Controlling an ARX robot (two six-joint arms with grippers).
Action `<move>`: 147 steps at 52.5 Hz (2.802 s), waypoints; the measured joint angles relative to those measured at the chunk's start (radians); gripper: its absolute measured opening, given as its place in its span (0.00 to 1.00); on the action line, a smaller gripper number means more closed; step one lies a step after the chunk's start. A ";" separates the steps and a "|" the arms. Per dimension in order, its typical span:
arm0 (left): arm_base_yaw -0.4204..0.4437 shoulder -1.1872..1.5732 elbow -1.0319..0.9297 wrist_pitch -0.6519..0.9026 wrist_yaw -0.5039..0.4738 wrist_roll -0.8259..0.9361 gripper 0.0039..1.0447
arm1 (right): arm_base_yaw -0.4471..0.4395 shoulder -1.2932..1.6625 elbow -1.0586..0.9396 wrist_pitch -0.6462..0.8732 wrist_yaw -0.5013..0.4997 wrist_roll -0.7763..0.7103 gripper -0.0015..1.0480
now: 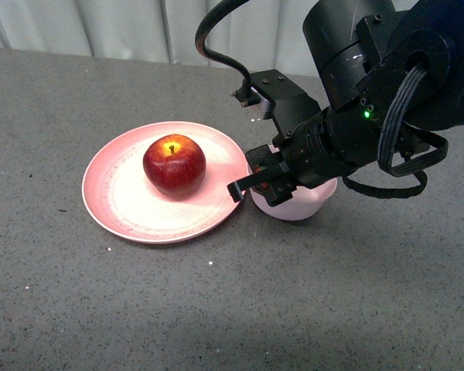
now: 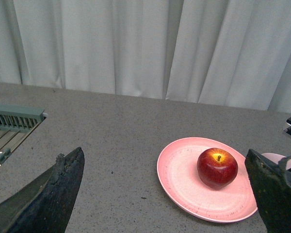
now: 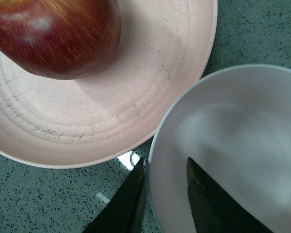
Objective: Move apple from plate to bowl
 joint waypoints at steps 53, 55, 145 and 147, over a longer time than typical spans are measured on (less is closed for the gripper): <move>0.000 -0.001 0.000 0.000 0.000 0.000 0.94 | -0.346 -0.891 -1.006 1.043 0.329 0.112 0.24; 0.000 -0.001 0.000 0.000 0.000 0.000 0.94 | -0.353 -0.933 -1.025 1.022 0.322 0.112 0.15; 0.000 -0.001 0.000 0.000 0.000 0.000 0.94 | -0.429 -1.976 -1.154 0.140 0.245 0.112 0.01; 0.000 -0.001 0.000 0.000 0.000 0.000 0.94 | -0.429 -1.984 -1.154 0.132 0.245 0.112 0.01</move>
